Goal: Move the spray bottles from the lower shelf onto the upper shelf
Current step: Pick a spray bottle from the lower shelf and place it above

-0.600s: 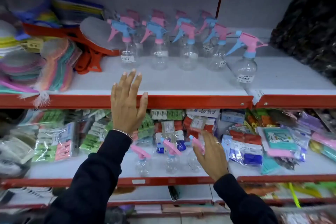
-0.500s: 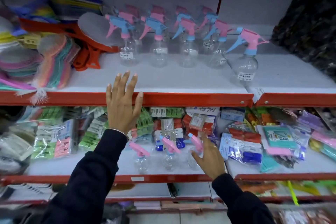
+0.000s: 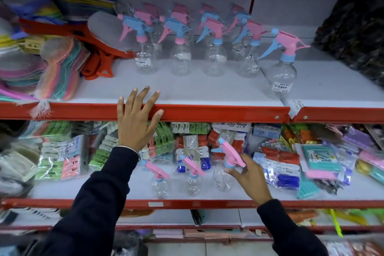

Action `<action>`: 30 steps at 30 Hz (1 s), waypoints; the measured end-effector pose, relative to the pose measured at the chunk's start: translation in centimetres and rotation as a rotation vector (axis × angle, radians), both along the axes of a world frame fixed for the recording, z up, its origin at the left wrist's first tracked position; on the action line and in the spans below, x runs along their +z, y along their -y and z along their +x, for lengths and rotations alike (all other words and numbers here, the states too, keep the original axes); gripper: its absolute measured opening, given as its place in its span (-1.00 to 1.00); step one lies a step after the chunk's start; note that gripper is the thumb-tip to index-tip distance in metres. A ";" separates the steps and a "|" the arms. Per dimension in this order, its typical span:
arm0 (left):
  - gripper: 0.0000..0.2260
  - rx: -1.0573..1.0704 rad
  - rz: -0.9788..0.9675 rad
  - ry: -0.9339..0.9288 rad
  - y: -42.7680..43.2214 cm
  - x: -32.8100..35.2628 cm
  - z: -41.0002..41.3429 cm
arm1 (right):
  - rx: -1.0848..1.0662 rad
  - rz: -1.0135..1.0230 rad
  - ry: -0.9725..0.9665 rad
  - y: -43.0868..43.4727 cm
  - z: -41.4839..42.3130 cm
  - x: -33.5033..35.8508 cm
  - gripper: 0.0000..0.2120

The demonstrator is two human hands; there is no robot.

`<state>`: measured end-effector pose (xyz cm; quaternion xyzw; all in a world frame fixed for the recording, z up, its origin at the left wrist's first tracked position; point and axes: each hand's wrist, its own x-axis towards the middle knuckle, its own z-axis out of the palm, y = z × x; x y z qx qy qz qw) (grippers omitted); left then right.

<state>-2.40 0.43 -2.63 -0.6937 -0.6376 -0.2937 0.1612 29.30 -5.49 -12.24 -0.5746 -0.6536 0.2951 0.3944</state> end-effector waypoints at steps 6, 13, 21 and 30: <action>-0.55 0.010 0.087 0.018 -3.0 3.1 -0.6 | 0.059 0.226 -0.238 -1.1 -0.6 11.4 -0.62; -0.52 0.014 0.009 -0.016 -1.3 0.5 0.1 | 0.075 0.487 -0.359 -2.2 -1.7 20.1 -0.68; -0.52 0.009 -0.016 -0.008 -0.8 0.9 0.2 | -0.104 0.590 -0.243 -11.3 -5.5 22.7 -0.73; -0.52 -0.001 -0.035 -0.012 -0.9 1.0 0.1 | -0.166 0.594 -0.127 -16.6 -6.4 19.0 -0.71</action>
